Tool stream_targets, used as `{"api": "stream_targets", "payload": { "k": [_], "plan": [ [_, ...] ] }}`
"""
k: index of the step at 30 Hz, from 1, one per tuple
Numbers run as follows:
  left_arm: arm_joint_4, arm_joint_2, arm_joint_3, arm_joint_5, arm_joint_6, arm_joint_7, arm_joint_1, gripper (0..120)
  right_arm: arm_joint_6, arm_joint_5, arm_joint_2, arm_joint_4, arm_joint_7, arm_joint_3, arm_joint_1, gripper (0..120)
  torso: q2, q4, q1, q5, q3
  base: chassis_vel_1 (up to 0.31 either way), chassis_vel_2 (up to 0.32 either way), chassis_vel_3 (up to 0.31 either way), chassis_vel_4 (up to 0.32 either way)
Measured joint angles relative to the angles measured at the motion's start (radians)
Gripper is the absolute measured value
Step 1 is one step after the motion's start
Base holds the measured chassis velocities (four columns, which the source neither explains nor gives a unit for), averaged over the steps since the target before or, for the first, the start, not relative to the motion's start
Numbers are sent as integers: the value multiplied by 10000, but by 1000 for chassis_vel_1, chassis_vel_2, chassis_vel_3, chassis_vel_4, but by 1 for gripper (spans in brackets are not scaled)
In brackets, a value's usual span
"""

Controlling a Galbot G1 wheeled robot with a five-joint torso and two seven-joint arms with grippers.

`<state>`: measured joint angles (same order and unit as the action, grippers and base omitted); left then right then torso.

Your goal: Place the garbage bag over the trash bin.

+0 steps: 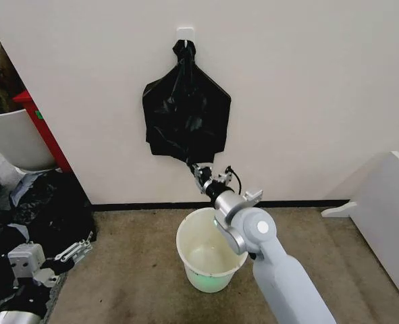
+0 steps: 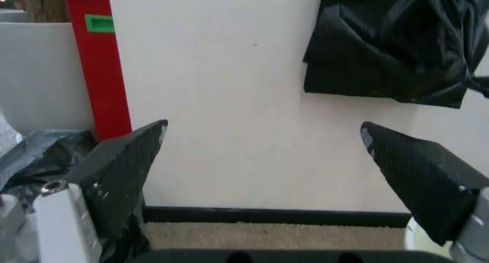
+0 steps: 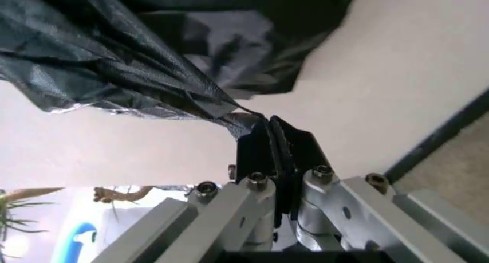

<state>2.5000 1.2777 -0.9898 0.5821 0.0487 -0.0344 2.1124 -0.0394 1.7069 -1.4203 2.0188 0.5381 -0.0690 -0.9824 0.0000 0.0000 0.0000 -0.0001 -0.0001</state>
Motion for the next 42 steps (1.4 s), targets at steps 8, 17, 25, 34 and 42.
{"api": "stream_targets", "payload": {
  "k": [8,17,25,34,42],
  "plan": [
    [0,13,20,-8,10,-11,0,100,-53,-331,83,299,-66,-42,-770,0,0,0,0,1,0,0,0,0,0],
    [0,35,58,-19,39,-30,1,100,-72,-463,60,512,-79,-96,-1403,0,0,-1,0,1,0,0,0,0,0],
    [0,46,77,-25,50,-41,2,100,-65,-374,103,694,7,-94,-1054,0,0,0,0,1,1,0,0,0,0],
    [0,51,81,-28,53,-46,2,100,-70,69,314,761,298,-120,80,0,0,0,0,2,2,0,0,0,0],
    [0,-147,66,59,41,-29,-34,100,-338,249,491,897,466,-54,567,0,0,3,0,0,1,0,0,0,0]
  ]
}}
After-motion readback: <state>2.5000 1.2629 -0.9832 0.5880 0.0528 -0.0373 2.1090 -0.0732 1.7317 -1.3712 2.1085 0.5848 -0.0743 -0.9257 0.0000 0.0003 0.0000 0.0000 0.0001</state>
